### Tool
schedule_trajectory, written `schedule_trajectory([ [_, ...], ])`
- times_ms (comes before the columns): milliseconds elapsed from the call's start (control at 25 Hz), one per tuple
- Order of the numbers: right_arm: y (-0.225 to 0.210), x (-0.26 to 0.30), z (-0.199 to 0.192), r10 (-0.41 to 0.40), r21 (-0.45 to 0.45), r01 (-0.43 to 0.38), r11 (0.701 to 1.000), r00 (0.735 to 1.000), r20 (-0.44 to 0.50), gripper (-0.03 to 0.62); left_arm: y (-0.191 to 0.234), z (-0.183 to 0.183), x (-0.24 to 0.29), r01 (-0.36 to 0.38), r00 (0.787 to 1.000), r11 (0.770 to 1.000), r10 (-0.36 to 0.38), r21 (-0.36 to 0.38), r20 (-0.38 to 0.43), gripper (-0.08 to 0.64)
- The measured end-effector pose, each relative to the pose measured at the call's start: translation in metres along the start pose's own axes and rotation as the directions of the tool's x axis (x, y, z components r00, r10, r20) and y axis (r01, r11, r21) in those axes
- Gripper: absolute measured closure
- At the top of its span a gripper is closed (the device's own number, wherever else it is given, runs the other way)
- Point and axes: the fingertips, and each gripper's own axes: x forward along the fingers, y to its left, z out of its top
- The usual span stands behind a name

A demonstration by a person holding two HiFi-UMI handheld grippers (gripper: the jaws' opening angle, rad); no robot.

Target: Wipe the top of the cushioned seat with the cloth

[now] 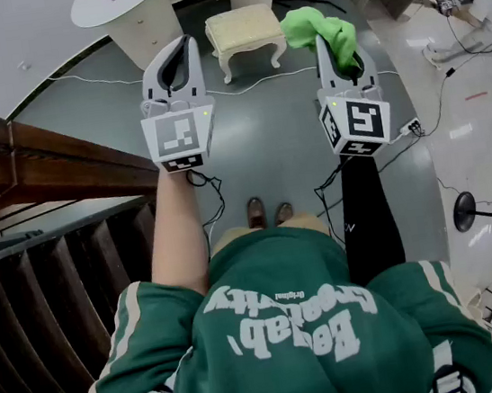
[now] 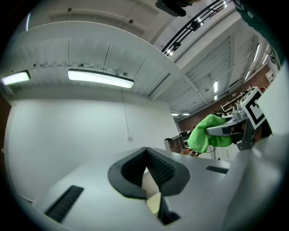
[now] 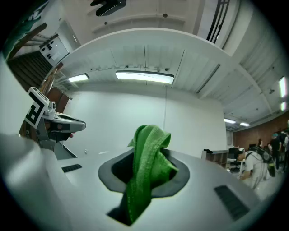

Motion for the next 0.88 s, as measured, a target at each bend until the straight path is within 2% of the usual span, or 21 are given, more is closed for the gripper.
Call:
schedule_trajectory([
  [520, 0.008, -0.004, 0.0, -0.007, -0.013, 0.007, 1.0, 1.0, -0.006, 0.509, 0.002, -0.007, -0.008, 0.012, 1.0, 1.0, -0.012, -0.007, -0.014, 0.545],
  [720, 0.016, -0.007, -0.002, -0.02, 0.018, 0.02, 1.0, 1.0, 0.004, 0.508, 0.007, -0.012, -0.012, 0.027, 1.0, 1.0, -0.028, -0.006, -0.014, 0.545],
  [880, 0.023, 0.0, 0.0, -0.009, 0.009, 0.009, 1.0, 1.0, 0.004, 0.508, 0.013, -0.015, -0.009, 0.035, 0.999, 0.999, -0.035, -0.009, -0.016, 0.545],
])
